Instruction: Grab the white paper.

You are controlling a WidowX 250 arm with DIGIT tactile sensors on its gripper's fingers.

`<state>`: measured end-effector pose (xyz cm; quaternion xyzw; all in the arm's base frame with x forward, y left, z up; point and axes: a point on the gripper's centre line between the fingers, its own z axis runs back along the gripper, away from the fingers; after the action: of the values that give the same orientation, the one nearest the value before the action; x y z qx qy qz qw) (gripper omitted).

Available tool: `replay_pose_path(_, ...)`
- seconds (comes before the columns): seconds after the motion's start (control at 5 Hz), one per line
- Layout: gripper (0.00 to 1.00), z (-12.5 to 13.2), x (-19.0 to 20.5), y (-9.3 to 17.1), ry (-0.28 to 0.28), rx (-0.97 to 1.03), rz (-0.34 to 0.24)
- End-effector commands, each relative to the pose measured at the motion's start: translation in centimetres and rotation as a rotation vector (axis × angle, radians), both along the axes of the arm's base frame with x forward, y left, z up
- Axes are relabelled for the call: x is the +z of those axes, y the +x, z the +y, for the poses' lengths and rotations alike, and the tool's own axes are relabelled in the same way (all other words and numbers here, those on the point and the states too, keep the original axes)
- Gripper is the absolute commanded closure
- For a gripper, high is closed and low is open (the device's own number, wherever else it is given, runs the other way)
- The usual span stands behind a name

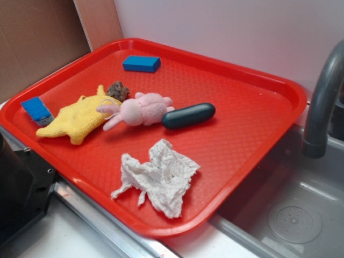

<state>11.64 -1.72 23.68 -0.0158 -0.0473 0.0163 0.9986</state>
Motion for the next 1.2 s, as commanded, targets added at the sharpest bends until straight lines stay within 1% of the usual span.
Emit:
replay_pose_path(0.0, 0.0, 0.0, 0.0, 0.0, 0.0, 0.0, 0.0)
replay_pose_path(0.2, 0.0, -5.0, -5.0, 0.1, -0.029, -0.005, 0.109)
replay_pose_path(0.4, 0.0, -9.8, -9.7, 4.0, -0.082, 0.016, 0.062)
replay_pose_path(0.6, 0.0, -11.5, -12.7, 4.9, -0.095, -0.045, 0.036)
replay_pose_path(0.8, 0.0, -13.0, -15.4, 6.7, -0.018, -0.161, -0.007)
replay_pose_path(1.0, 0.0, -13.2, -17.3, 6.6, 0.02, -0.236, 0.056)
